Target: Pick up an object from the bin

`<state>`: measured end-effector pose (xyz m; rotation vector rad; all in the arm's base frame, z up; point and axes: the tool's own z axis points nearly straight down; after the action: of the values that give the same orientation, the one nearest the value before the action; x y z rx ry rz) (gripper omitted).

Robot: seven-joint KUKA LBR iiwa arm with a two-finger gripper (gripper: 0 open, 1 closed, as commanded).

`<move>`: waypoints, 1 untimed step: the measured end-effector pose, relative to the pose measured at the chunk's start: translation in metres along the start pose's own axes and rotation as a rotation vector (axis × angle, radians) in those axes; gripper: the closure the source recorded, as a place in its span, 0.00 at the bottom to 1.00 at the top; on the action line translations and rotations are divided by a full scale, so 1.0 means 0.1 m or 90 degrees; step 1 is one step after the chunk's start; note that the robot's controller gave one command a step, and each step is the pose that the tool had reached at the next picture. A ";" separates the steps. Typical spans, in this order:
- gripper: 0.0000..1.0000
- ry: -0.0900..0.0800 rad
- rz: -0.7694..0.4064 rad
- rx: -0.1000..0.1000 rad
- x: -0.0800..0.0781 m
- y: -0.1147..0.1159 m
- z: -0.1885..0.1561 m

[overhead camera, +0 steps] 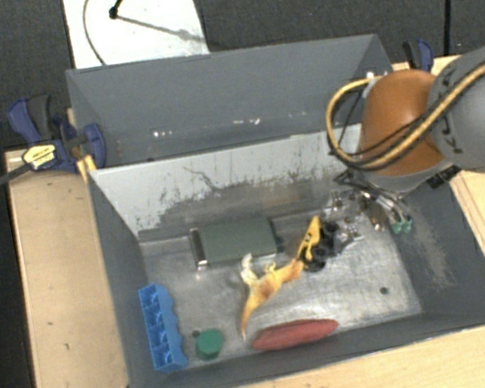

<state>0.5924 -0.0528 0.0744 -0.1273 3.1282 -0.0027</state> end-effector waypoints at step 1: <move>1.00 0.010 0.016 -0.002 0.18 0.03 -0.47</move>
Offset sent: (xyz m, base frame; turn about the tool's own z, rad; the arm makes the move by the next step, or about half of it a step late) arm -0.0249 0.0315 0.1197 0.0007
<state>0.5734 -0.0510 0.1208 -0.0891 3.1447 0.0024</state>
